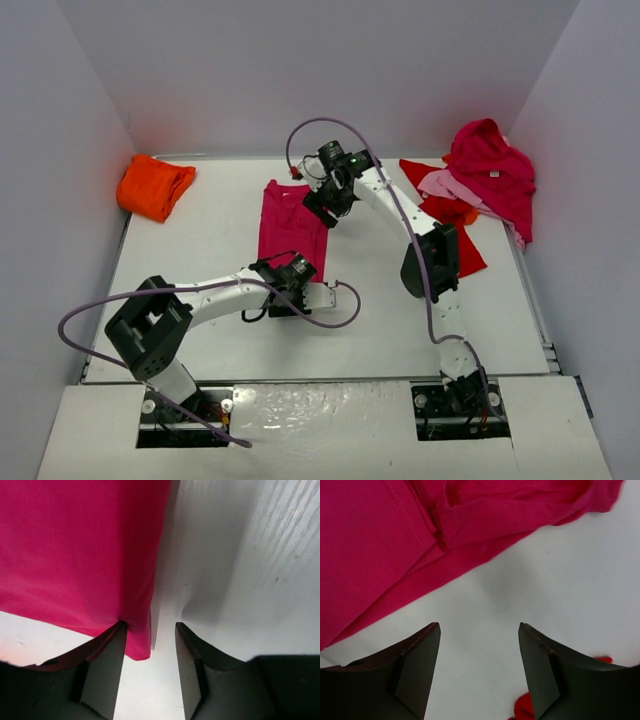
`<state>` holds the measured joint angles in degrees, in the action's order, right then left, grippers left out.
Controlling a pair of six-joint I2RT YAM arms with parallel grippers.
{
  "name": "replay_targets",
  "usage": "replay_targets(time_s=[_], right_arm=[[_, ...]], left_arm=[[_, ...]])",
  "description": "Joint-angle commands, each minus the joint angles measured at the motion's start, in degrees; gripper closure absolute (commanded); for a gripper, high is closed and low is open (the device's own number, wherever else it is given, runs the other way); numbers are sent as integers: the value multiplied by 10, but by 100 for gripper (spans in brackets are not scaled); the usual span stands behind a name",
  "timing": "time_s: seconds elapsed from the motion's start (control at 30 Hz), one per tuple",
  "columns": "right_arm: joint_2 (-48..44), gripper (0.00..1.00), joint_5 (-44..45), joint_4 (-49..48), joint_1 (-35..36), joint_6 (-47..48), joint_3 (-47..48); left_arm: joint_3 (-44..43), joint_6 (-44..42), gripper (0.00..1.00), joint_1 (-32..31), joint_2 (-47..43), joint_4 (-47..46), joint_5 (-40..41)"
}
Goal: Fold and stack the t-shirts
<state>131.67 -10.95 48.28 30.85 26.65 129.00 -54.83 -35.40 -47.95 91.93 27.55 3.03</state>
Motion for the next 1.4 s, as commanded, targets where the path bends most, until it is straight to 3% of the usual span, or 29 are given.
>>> replay_targets(time_s=[0.0,0.17,0.2,0.3,0.6,0.7,0.93,1.13,1.37], right_arm=[[-3,36,-8,31,-1,-11,29],[-17,35,5,29,0,-6,-3],[-22,35,8,28,1,-5,-9],[-43,33,24,26,3,-6,-23],[-130,32,72,4,4,3,-111],[-165,31,86,-6,4,4,-150],[-223,31,88,-13,4,3,-190],[-252,30,88,-16,4,-1,-193],[-287,30,89,-21,4,0,-214]], left_arm=[[-10,-1,58,-9,1,-40,18],[-7,-2,58,-16,26,-64,27],[-8,-3,63,-16,34,-68,28],[-16,-14,100,-16,66,-61,15],[-38,-42,100,-29,57,53,-79],[-75,-49,100,-64,19,223,-141],[-159,-19,100,-133,-69,407,-210],[-208,-28,100,-105,-84,416,-149],[-261,-75,100,-36,-72,344,-46]])
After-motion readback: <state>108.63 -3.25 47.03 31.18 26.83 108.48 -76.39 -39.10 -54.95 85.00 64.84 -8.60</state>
